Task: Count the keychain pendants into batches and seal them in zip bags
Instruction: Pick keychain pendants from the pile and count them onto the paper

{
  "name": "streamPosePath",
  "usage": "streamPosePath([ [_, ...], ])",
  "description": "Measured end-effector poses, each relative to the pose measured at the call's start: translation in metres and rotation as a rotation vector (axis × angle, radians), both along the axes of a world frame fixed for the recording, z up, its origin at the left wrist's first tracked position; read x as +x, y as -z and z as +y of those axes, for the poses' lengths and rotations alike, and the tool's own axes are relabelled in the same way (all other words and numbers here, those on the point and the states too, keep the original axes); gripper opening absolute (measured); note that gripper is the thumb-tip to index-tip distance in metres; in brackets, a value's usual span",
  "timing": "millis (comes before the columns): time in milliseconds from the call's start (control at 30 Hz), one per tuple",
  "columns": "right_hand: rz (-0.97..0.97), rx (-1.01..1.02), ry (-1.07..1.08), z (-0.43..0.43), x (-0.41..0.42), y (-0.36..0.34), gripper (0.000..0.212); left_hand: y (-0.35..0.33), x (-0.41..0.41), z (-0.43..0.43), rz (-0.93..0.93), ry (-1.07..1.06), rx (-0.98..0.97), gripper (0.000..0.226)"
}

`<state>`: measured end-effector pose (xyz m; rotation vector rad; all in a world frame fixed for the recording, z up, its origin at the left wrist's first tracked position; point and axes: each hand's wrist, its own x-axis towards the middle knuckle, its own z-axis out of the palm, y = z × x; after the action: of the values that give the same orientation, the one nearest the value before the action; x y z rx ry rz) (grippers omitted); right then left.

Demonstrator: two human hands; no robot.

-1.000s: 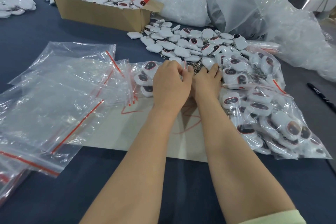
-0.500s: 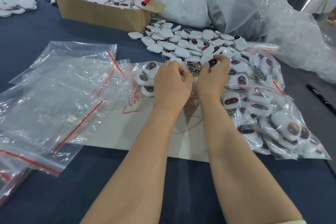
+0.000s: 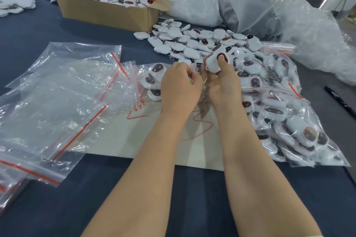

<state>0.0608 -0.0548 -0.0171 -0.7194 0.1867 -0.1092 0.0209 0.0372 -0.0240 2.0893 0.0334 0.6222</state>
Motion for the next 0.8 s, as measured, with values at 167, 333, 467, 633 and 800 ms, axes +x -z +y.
streamPosePath([
  [167,-0.032,-0.272,-0.011,0.0037,-0.0026,0.0001,0.009,0.0002,0.0003,0.0003,-0.003,0.004,0.003,0.012],
  [333,-0.087,-0.486,-0.024,0.0045,-0.0043,0.0022,0.006,-0.0003,0.0003,0.0006,-0.003,0.001,0.010,0.013],
  [467,-0.043,-0.409,-0.021,0.0067,-0.0012,0.0038,0.012,-0.0004,0.0005,0.0000,-0.009,-0.005,0.007,0.013],
  [633,-0.058,-0.426,-0.031,0.0048,-0.0006,0.0042,0.023,0.0002,0.0011,0.0001,-0.009,-0.004,0.002,0.014],
  [800,-0.046,-0.420,-0.038,0.0053,0.0001,0.0044,0.021,0.0009,0.0012,-0.0002,-0.007,-0.008,0.010,0.013],
])
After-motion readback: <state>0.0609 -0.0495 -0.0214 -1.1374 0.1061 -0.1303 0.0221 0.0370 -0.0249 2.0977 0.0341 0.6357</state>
